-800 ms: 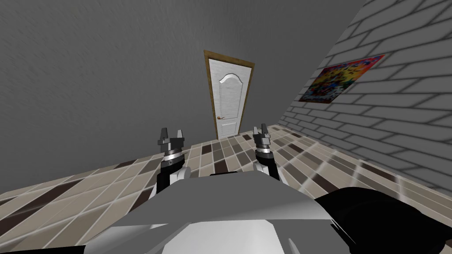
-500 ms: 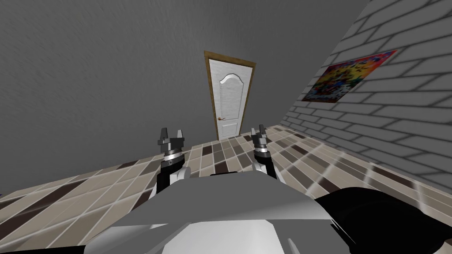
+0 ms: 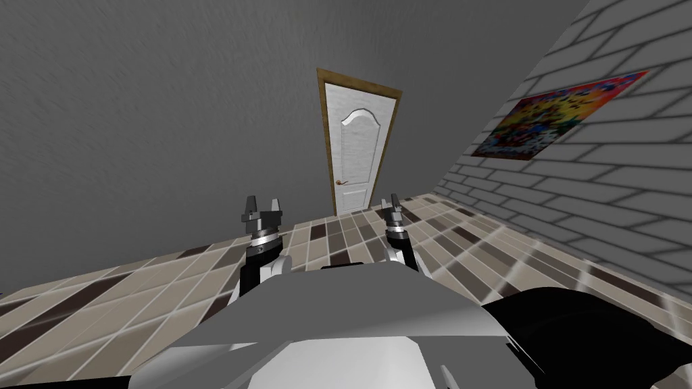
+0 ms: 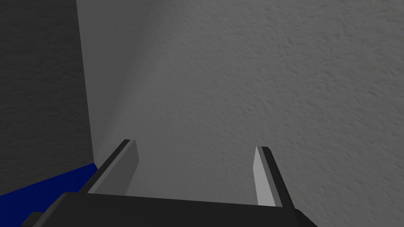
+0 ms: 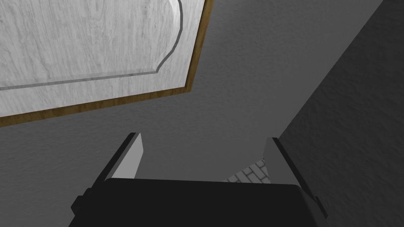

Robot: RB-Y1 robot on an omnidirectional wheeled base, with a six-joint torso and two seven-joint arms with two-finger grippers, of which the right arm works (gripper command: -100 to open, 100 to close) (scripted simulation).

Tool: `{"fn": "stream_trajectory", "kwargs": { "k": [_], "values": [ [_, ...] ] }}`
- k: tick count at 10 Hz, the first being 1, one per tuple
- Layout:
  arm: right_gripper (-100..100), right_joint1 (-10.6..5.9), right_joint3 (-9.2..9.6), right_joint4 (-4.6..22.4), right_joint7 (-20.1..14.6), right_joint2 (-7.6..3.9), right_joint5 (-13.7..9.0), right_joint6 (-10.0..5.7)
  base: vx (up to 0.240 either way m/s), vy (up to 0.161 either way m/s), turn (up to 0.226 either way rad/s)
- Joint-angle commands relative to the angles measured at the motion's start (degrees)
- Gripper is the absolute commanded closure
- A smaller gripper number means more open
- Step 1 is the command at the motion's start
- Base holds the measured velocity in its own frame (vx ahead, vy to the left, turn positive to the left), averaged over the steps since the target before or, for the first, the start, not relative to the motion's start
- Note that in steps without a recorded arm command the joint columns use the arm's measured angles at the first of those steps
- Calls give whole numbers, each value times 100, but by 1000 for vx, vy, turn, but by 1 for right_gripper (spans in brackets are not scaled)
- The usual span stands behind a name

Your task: Pull the door open

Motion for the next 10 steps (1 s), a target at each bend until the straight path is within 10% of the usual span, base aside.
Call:
{"fn": "stream_trajectory", "kwargs": {
  "k": [1,10],
  "values": [
    [-100,-74,26,176,9,-20,-2,0,105,11,34],
    [-100,-586,17,1365,-39,-236,-105,-93,99,23,40]
  ]
}}
